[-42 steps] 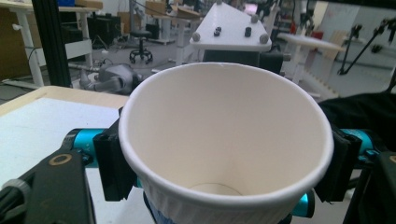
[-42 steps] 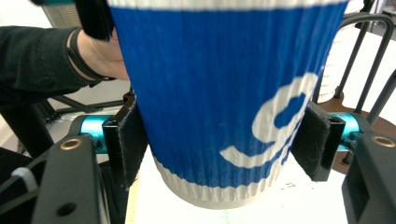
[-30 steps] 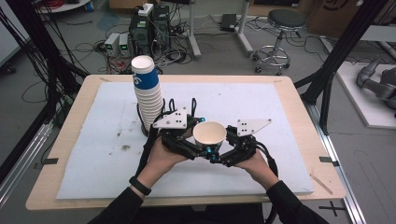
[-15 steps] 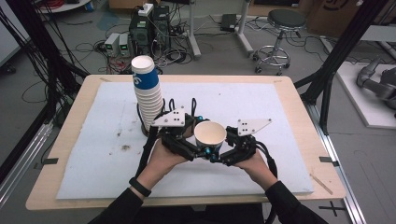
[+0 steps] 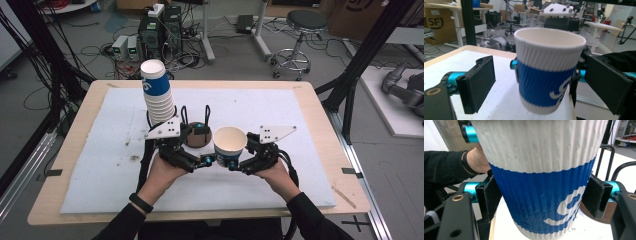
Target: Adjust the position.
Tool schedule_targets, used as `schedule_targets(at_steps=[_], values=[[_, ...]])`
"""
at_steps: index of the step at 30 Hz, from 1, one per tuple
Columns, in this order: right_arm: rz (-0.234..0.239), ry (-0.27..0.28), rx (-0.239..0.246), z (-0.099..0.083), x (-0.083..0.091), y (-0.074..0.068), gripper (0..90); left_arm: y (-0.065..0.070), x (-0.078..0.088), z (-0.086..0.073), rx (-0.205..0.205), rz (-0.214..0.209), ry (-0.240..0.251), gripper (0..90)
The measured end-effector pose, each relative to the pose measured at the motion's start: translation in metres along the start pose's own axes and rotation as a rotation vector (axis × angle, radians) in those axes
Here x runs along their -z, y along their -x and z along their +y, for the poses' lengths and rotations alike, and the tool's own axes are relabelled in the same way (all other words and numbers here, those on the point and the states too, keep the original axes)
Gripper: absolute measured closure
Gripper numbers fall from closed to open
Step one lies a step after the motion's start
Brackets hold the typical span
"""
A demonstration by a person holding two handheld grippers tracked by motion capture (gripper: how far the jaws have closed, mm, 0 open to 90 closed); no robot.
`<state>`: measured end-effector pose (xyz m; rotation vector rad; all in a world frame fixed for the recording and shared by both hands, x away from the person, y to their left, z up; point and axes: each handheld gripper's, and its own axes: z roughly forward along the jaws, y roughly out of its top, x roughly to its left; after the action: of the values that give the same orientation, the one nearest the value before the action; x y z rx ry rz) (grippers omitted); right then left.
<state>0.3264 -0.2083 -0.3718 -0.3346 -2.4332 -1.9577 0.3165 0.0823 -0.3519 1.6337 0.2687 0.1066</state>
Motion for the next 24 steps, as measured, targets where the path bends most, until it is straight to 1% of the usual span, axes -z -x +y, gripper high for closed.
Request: schedule_targets(at_steps=[5, 7, 10, 11, 12, 13, 14, 15, 18, 22, 24], values=[[-0.013, 0.01, -0.012, 0.0, 0.002, 0.002, 26.0, -0.003, 0.004, -0.012, 0.009, 0.024, 0.013, 9.7], [-0.026, 0.012, -0.012, 0.001, 0.003, 0.002, 26.0, -0.003, 0.003, -0.016, 0.021, 0.03, 0.006, 9.7], [-0.034, 0.027, -0.013, 0.001, 0.005, 0.003, 26.0, -0.003, 0.001, -0.021, 0.022, 0.032, -0.005, 9.7], [-0.035, 0.03, -0.016, 0.001, 0.006, 0.003, 26.0, -0.003, 0.001, -0.022, 0.023, 0.026, -0.009, 9.7], [-0.034, 0.039, -0.02, 0.001, 0.006, 0.004, 26.0, -0.002, 0.0, -0.024, 0.021, 0.031, -0.016, 9.7], [-0.036, 0.045, -0.024, 0.002, 0.007, 0.004, 26.0, -0.002, -0.001, -0.026, 0.022, 0.035, -0.02, 9.7], [-0.025, 0.058, -0.033, 0.002, 0.007, 0.004, 26.0, -0.002, -0.003, -0.028, 0.028, 0.039, -0.022, 9.8], [-0.025, 0.058, -0.033, 0.002, 0.007, 0.004, 26.0, -0.001, -0.005, -0.03, 0.035, 0.04, -0.022, 9.8], [-0.02, 0.074, -0.043, 0.003, 0.007, 0.003, 26.0, 0.001, -0.014, -0.034, 0.037, 0.009, -0.045, 9.7], [-0.007, 0.069, -0.043, 0.004, 0.004, 0.001, 26.0, 0.006, -0.024, -0.036, 0.016, -0.008, -0.071, 9.7], [-0.003, 0.063, -0.044, 0.004, 0.002, 0.0, 26.0, 0.007, -0.027, -0.037, 0.009, 0.011, -0.09, 9.7]])
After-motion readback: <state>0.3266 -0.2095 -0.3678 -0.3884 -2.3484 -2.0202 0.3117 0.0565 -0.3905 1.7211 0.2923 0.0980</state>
